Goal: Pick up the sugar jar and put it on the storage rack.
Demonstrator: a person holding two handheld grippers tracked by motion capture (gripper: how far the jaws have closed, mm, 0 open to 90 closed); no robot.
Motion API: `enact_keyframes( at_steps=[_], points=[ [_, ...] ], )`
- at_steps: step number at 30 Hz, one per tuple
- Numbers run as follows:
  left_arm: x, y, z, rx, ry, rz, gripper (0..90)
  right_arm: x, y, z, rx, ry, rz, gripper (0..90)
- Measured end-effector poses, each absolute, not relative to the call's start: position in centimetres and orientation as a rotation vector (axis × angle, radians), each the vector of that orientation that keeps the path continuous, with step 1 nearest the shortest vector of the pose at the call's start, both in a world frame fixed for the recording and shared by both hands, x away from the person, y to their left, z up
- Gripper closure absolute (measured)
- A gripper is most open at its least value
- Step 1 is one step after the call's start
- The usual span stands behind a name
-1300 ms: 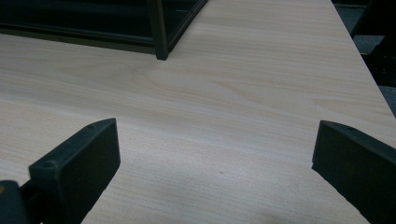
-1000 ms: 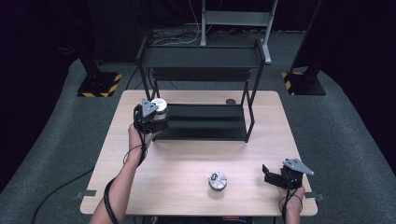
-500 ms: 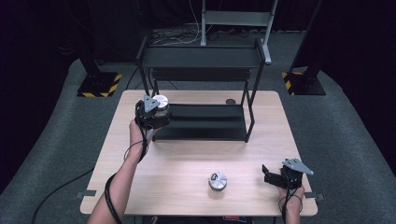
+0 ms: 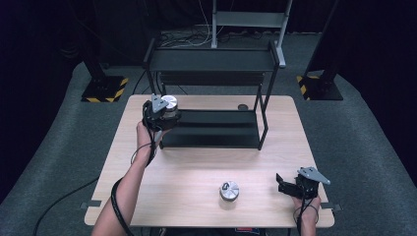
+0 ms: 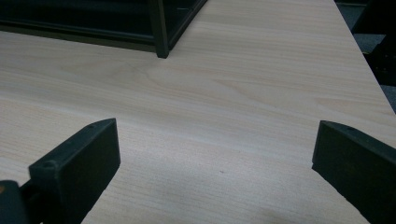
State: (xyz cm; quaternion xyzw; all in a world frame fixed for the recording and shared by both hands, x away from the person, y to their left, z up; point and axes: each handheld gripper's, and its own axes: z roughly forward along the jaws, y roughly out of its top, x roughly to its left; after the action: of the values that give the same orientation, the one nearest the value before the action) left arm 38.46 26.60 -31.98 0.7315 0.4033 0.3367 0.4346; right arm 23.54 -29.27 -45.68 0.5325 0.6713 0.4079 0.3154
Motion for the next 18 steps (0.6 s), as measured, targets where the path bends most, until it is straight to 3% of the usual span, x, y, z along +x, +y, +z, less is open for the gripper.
enact_keyframes(
  at_steps=[18],
  points=[
    [39.29, 26.64, -31.14, 1.819, 1.008, 0.842, 30.4, 23.56, -29.32, -45.68, 1.404, 1.769, 1.077, 0.0]
  ],
)
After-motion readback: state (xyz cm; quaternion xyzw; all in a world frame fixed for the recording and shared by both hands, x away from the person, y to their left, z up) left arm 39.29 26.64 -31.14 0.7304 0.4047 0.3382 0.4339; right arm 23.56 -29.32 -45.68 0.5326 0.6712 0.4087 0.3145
